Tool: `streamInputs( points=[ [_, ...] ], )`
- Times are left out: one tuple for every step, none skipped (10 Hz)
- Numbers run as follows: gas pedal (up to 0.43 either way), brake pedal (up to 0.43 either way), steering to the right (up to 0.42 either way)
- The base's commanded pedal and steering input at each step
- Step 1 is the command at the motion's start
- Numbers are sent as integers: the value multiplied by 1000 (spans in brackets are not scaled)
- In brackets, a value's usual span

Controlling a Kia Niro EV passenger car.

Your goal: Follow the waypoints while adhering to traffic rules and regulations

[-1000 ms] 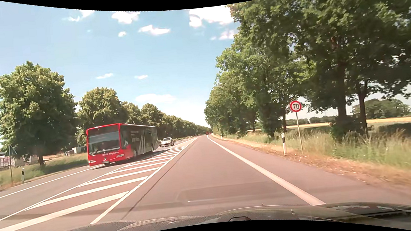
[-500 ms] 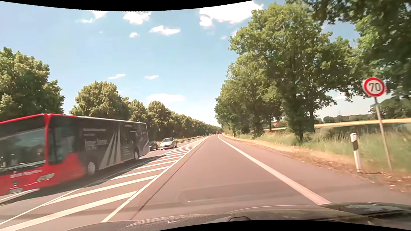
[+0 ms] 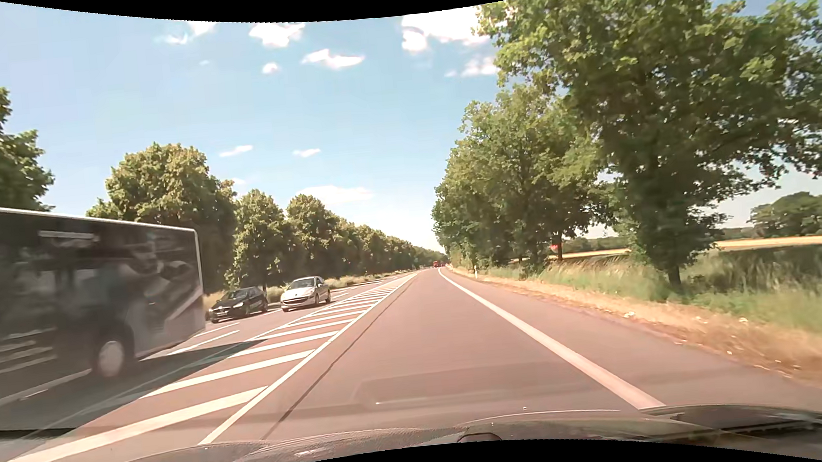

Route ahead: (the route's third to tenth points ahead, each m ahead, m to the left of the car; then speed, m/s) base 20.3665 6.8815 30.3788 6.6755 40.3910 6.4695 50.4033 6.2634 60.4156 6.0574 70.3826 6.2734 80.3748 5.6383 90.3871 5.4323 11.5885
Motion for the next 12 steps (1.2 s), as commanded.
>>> streamInputs(
  points=[
    [429, 0, -7],
    [429, 0, -7],
    [429, 0, -6],
    [429, 0, -6],
    [429, 0, -5],
    [429, 0, -6],
    [429, 0, -5],
    [429, 0, -1],
    [429, 0, 2],
    [429, 0, 2],
    [429, 0, 2],
    [429, 0, 1]
  ],
)
